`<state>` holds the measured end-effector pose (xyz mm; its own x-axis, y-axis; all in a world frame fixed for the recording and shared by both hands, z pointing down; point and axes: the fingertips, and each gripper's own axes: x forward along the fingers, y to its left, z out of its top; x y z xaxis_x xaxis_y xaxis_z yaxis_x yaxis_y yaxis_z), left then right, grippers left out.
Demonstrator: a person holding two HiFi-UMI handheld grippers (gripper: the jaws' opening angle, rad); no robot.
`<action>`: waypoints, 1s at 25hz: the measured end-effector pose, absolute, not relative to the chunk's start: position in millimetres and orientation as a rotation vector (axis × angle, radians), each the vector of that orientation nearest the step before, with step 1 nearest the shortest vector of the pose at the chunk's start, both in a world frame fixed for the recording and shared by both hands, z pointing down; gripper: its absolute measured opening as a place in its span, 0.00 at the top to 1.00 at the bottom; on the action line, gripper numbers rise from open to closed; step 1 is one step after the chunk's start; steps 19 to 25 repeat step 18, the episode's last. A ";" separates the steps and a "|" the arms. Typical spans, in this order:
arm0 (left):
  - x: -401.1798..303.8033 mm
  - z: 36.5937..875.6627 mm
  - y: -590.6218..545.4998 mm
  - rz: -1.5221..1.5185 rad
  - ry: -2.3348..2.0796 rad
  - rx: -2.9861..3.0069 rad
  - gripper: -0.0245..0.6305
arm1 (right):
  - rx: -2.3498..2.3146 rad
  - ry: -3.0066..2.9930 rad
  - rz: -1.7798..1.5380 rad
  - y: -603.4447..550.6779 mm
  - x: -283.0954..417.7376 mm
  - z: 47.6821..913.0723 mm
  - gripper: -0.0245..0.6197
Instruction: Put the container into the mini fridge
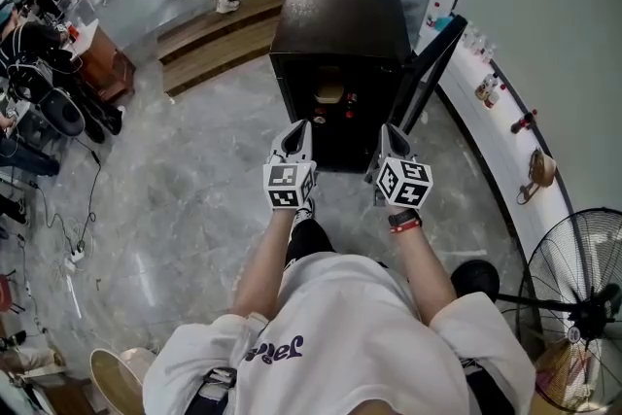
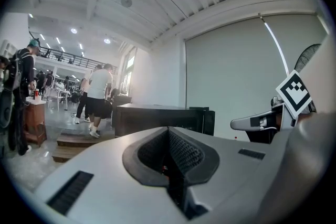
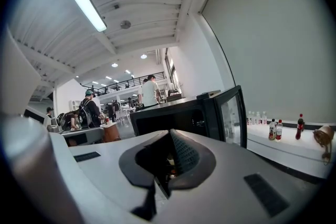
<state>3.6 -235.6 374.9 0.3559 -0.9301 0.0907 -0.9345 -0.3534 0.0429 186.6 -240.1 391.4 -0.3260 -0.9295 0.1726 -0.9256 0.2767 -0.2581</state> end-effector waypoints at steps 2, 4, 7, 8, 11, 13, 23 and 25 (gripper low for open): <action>5.2 373.8 -233.3 0.086 -1.733 2.523 0.93 | -1.811 2.504 -0.496 -237.7 183.2 390.7 0.94; 6.0 372.4 -231.5 0.092 -1.734 2.531 0.93 | -1.807 2.508 -0.498 -235.6 180.3 389.8 0.94; 9.7 372.7 -231.5 0.103 -1.733 2.543 0.93 | -1.802 2.506 -0.501 -235.2 180.5 391.1 0.94; 12.0 373.9 -231.7 0.106 -1.732 2.546 0.93 | -1.800 2.505 -0.503 -235.4 182.0 392.4 0.94; 17.3 381.8 -230.4 0.131 -1.720 2.538 0.93 | -1.786 2.508 -0.522 -234.7 184.5 397.4 0.94; 19.5 392.8 -228.3 0.164 -1.694 2.523 0.93 | -1.769 2.513 -0.562 -233.1 183.3 403.7 0.94; 43.4 457.9 -198.8 0.315 -1.519 2.449 0.93 | -1.683 2.471 -0.879 -203.4 189.4 454.0 0.94; 43.4 457.9 -198.8 0.315 -1.519 2.449 0.93 | -1.683 2.471 -0.879 -203.4 189.4 454.0 0.94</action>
